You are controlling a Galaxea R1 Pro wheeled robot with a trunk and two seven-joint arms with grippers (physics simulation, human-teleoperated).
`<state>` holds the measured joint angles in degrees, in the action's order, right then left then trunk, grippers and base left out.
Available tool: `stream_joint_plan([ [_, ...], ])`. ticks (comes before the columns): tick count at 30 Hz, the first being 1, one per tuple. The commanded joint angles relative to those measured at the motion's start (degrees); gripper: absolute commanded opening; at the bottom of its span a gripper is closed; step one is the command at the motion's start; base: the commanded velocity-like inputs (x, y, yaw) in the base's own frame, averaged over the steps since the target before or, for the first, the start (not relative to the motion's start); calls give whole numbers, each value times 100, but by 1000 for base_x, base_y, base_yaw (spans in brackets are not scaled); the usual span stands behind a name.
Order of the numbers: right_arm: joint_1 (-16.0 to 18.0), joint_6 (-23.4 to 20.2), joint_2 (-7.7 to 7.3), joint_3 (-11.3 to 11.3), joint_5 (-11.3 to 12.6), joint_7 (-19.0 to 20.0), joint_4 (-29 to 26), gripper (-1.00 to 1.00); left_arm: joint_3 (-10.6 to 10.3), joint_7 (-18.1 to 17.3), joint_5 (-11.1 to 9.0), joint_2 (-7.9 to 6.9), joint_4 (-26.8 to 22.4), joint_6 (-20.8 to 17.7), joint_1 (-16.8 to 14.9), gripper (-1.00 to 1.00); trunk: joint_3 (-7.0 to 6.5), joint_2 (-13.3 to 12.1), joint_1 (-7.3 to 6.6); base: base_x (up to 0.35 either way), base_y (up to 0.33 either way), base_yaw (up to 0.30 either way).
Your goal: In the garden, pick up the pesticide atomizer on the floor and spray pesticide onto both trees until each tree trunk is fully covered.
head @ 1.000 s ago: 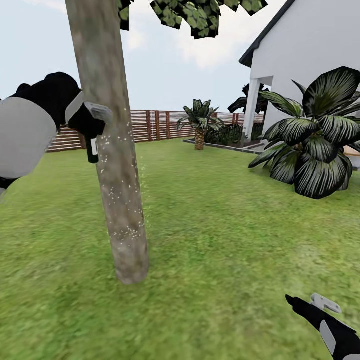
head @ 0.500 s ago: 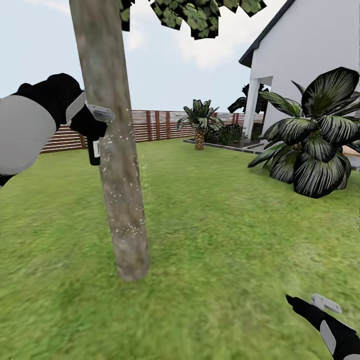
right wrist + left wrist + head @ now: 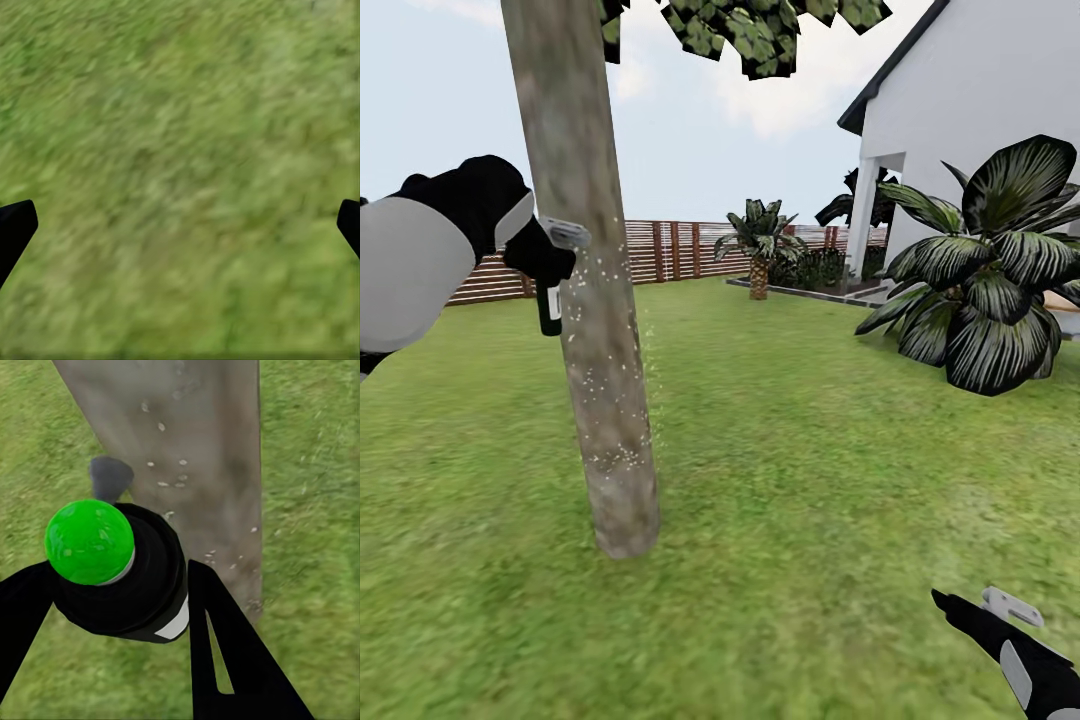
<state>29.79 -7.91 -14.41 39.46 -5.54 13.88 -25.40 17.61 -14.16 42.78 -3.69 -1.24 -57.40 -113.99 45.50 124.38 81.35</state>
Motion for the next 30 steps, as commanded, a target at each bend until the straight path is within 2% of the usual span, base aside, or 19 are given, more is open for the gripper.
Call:
stream_joint_plan([
  [1, 0, 0, 0, 0, 0, 0, 2, 100, 0, 1, 2, -22, 0, 4, 19, -100, 0, 0, 0, 0, 0, 0],
  [9, 0, 0, 1, 0, 0, 1, 3, 100, 6, 6, -6, -62, -3, 50, 942, -100, 0, 0, 0, 0, 0, 0],
  [12, 2, 0, 4, 0, -1, -3, 3, 100, 6, 8, -14, -57, -7, 72, 1156, -100, 0, 0, 0, 0, -50, 0],
  [19, 0, 0, 3, -3, -1, 1, 0, 100, 14, 2, -21, -61, -8, 80, 1255, -100, 0, 0, 0, -26, -272, 0],
  [25, 0, 0, 6, -7, -6, -1, 2, 100, 30, 11, -16, -69, -122, 79, 1384, -100, 0, 0, 0, -16, -39, 0],
  [30, 0, 0, 3, -9, -7, 0, 3, 100, 25, 18, -15, -55, -1019, 49, 1388, -100, 0, 0, 0, 0, -1, 0],
])
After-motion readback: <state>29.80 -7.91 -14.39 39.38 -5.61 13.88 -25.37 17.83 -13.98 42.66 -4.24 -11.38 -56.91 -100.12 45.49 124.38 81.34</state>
